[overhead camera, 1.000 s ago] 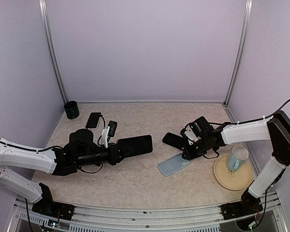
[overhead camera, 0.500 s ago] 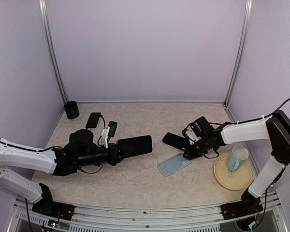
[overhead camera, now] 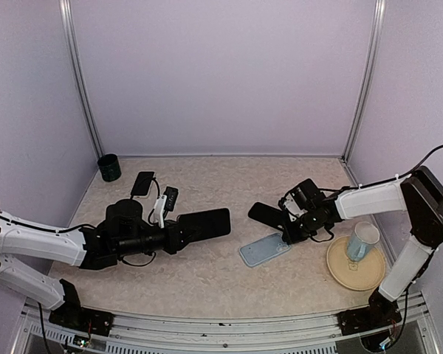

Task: Put the phone into the phone case
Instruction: Move the phone case to the center of the board.

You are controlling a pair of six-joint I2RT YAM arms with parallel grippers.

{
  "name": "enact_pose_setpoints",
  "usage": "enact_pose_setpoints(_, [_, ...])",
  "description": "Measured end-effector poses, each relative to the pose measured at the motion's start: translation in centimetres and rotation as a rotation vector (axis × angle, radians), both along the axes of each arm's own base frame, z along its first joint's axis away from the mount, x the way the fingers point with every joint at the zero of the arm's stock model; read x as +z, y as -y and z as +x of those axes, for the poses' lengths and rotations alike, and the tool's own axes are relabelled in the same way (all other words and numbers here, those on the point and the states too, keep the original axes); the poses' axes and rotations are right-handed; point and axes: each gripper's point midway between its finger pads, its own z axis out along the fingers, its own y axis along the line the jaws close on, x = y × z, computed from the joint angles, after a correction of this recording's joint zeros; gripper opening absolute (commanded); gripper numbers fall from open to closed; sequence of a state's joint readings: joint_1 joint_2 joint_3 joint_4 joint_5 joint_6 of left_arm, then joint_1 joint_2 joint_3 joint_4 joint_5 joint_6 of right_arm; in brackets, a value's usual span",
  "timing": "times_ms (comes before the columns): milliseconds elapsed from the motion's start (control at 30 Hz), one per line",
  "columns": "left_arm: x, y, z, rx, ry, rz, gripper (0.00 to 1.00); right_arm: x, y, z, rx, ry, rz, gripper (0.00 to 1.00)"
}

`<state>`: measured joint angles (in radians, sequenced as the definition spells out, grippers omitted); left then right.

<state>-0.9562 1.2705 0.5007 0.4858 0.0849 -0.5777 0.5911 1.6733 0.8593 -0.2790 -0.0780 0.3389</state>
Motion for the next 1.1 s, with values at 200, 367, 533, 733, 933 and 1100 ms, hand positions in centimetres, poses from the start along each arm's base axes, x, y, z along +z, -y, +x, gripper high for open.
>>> enact_pose_setpoints(200, [-0.2,-0.4,0.3,0.027,0.004,0.008,0.00,0.0,-0.4,-0.1,-0.034,-0.027,0.040,0.00])
enact_pose_setpoints(367, [0.2,-0.8,0.5,0.060,0.014,0.010,0.00,0.1,-0.9,0.0,-0.092,-0.043,0.065,0.00])
enact_pose_setpoints(533, [-0.8,-1.9,1.1,0.126,-0.016,0.051,0.00,0.1,-2.0,0.0,-0.150,-0.039,0.066,0.00])
enact_pose_setpoints(733, [-2.3,-3.0,1.4,0.189,-0.069,0.116,0.00,0.1,-4.5,0.4,-0.215,-0.032,0.079,0.00])
enact_pose_setpoints(933, [-2.4,-3.5,1.5,0.225,-0.083,0.137,0.00,0.6,-7.5,0.9,-0.246,-0.025,0.111,0.05])
enact_pose_setpoints(1100, [-2.2,-4.0,1.7,0.249,-0.084,0.144,0.00,1.2,-9.9,1.2,-0.242,-0.021,0.143,0.14])
